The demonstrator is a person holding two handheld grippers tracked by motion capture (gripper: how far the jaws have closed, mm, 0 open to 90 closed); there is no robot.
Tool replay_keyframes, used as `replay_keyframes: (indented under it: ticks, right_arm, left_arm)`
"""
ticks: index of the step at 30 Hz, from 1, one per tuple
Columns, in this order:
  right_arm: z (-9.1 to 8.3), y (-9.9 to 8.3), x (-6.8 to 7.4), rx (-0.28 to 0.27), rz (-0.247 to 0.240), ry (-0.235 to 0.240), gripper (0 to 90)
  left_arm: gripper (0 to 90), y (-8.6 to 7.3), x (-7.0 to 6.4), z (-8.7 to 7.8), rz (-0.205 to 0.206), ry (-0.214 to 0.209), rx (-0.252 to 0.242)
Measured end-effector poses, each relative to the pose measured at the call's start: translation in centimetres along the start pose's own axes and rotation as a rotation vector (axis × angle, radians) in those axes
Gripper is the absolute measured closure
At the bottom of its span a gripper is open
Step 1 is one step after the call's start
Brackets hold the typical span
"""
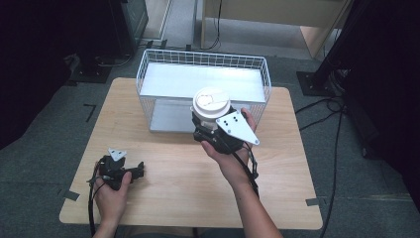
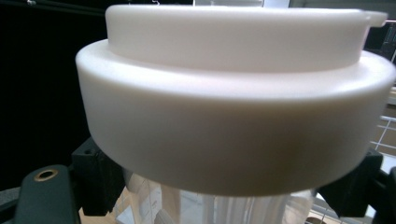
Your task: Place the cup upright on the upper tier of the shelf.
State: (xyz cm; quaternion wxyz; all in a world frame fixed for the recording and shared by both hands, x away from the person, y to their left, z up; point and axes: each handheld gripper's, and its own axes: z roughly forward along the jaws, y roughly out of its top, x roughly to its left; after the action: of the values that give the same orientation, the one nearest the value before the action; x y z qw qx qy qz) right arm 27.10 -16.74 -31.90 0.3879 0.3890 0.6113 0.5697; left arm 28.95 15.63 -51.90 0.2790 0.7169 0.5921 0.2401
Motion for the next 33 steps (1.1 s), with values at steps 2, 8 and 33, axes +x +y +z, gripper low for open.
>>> replay_keyframes:
  ticks: [2,8,33]
  right_arm:
    - [0.1,0.2,0.0,-0.002,-0.002,-0.001,16.3]
    - [0.5,0.7,-0.2,-0.008,-0.011,-0.001,16.3]
    - [2.8,2.6,-1.8,-0.025,0.003,-0.027,16.3]
  left_arm:
    - [0.0,0.0,0.0,0.0,0.000,0.000,0.000]
    - [0.0,0.0,0.0,0.0,0.001,-0.001,0.003]
    - [0.0,0.0,0.0,0.0,-0.003,-0.001,0.000]
